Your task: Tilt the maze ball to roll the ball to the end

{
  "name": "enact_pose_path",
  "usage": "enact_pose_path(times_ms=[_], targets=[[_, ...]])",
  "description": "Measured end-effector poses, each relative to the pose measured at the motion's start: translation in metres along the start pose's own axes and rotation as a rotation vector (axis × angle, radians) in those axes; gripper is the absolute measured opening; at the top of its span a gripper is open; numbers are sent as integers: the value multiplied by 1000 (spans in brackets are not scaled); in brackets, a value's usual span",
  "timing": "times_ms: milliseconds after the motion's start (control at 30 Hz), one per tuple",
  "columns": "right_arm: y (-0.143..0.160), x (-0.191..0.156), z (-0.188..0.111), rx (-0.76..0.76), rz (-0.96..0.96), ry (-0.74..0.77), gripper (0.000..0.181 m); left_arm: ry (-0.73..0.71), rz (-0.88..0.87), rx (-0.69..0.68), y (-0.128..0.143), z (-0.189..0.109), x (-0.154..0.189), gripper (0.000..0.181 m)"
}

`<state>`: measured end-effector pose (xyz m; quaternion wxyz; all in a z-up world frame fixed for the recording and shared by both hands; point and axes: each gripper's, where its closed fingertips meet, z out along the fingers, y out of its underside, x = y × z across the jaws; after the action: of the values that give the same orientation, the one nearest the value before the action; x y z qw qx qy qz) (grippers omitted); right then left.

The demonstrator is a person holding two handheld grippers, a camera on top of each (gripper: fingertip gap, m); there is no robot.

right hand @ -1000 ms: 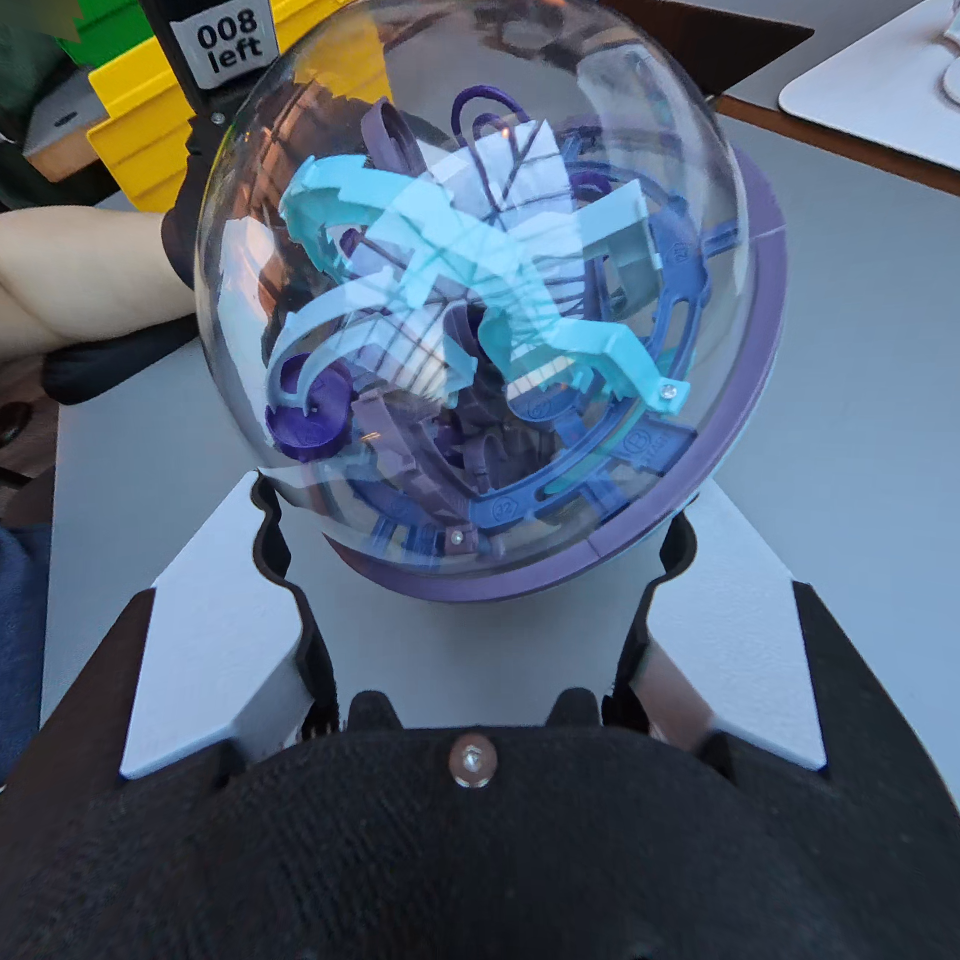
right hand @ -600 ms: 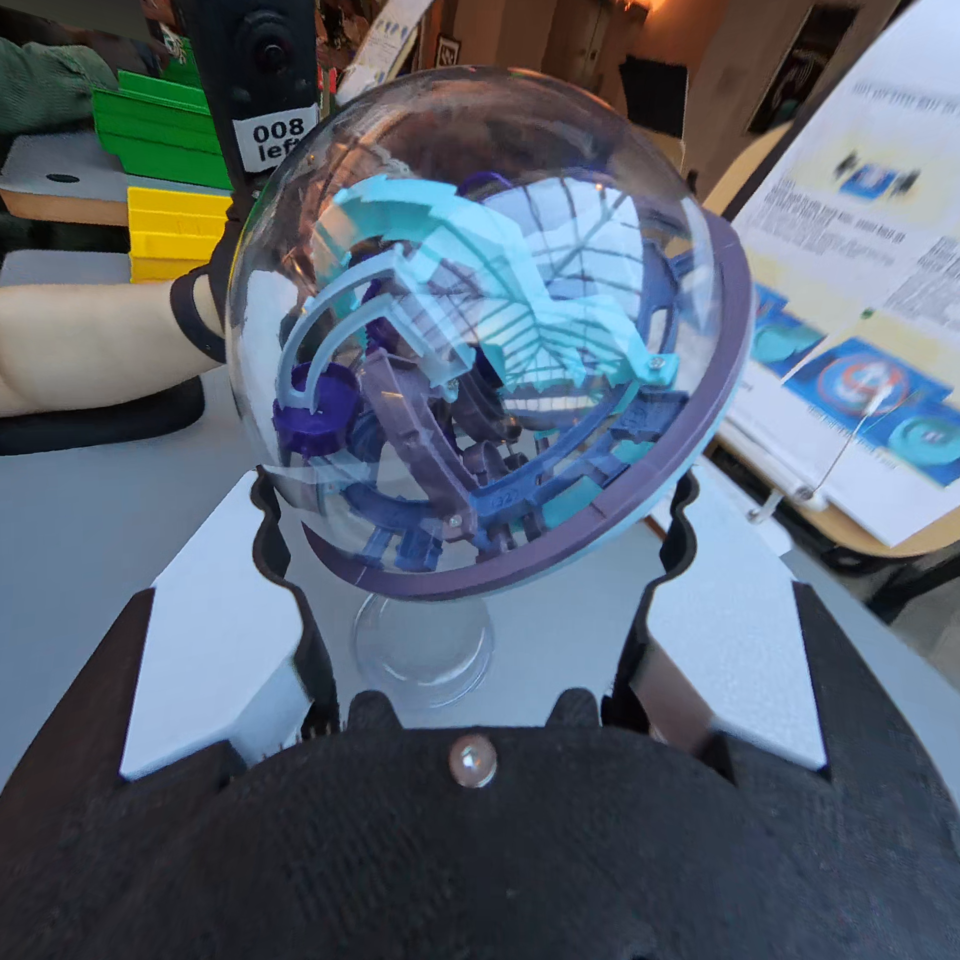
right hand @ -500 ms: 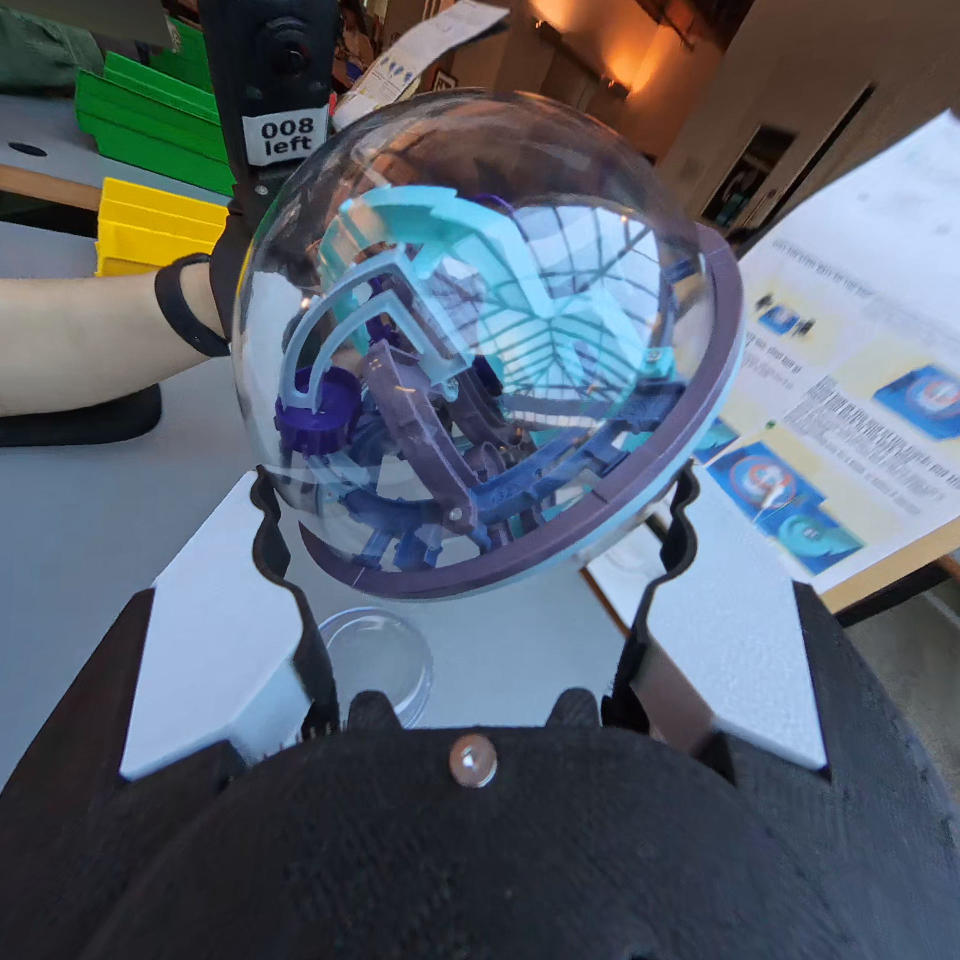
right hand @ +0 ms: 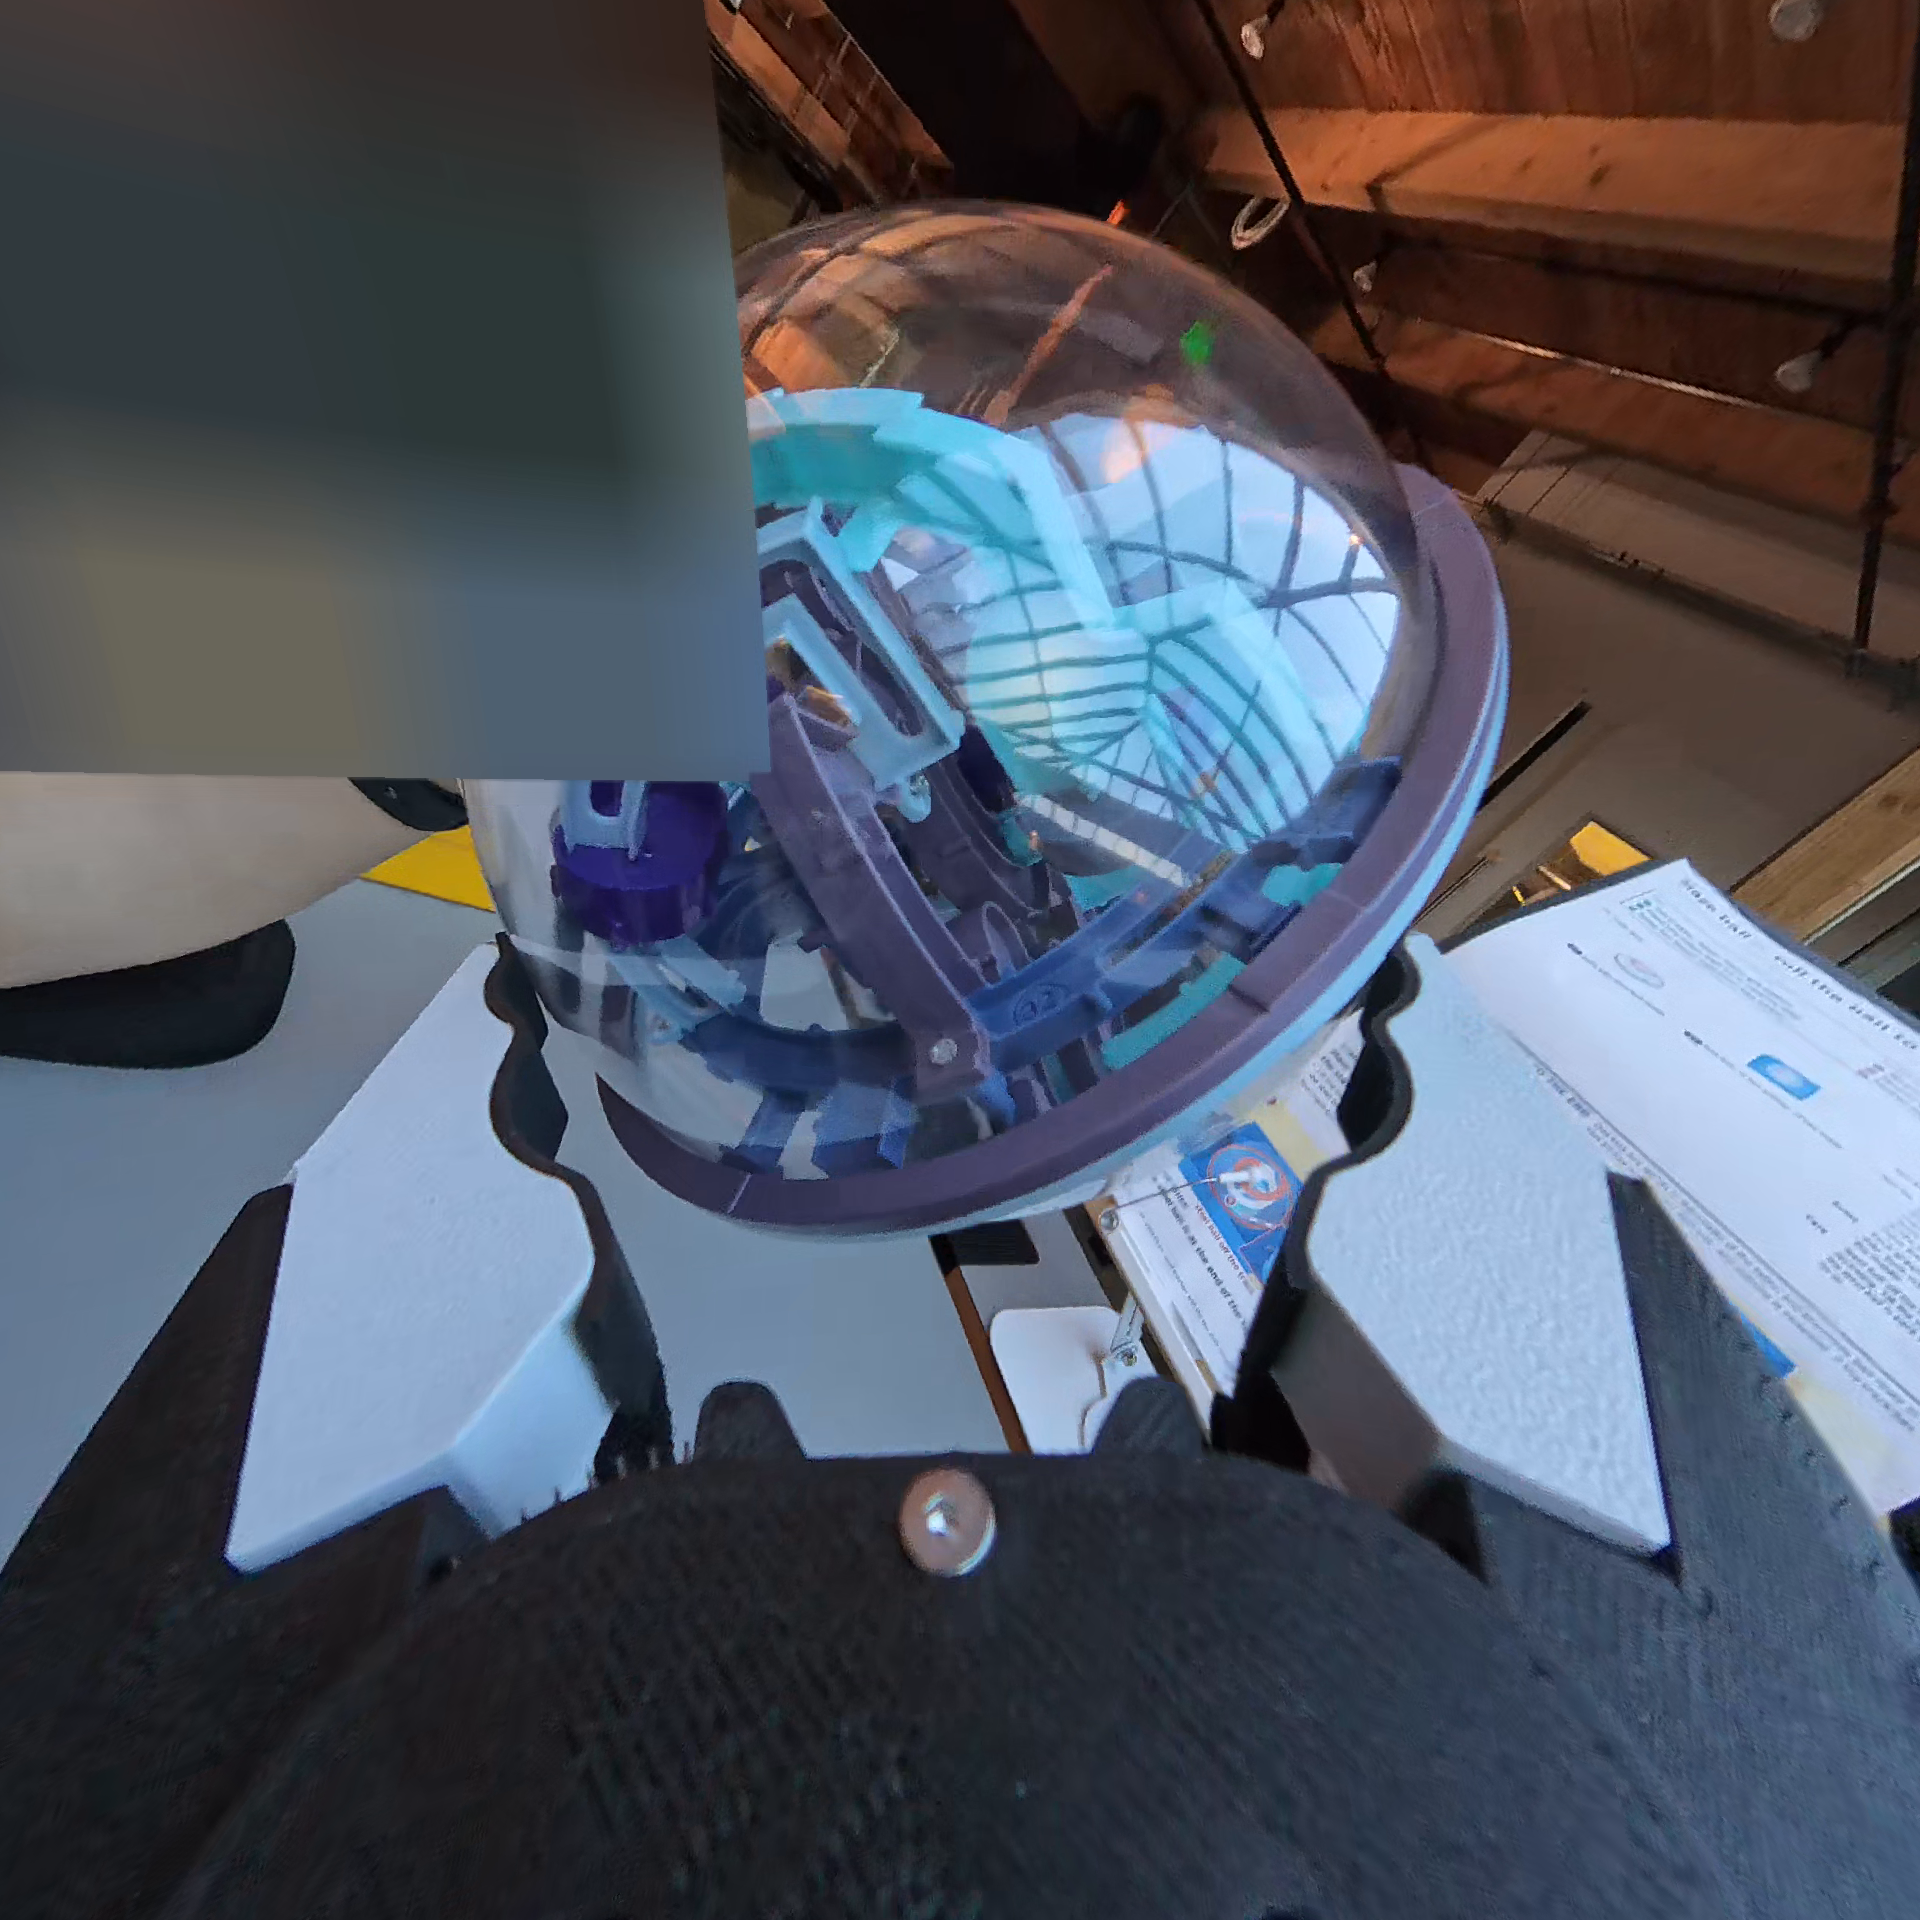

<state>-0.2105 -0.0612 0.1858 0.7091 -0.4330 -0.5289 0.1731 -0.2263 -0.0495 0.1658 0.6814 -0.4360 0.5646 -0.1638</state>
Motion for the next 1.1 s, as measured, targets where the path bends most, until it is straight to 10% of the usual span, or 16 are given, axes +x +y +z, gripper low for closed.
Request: enact_pose_path(times_ms=[467, 1100], targets=[[-62, -13, -29, 133, -173, 65, 155, -44, 171, 39, -62, -12, 15, 149], [-71, -12, -46, 139, -287, 144, 155, -98, 405, -20, -86, -10, 20, 149]])
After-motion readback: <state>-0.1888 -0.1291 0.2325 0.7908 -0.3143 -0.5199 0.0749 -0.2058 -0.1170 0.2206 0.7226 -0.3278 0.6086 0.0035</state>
